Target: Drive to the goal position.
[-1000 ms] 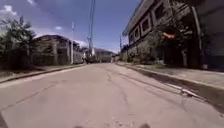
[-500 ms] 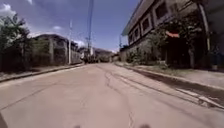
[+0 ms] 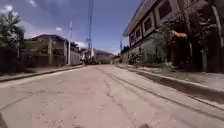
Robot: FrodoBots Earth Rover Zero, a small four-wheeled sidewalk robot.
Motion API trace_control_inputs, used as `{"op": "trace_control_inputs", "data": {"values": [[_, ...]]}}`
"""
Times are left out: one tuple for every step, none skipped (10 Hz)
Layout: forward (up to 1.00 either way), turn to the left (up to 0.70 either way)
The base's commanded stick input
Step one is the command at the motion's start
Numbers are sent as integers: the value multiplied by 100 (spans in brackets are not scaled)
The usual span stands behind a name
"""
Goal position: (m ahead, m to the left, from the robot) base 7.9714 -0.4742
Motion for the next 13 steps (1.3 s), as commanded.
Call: {"op": "trace_control_inputs", "data": {"values": [[100, 0], [100, 0], [100, 0], [100, 0], [100, 0], [100, 0], [100, 1], [100, 0], [100, 0], [100, 0], [100, 0], [100, 0], [100, 0]]}}
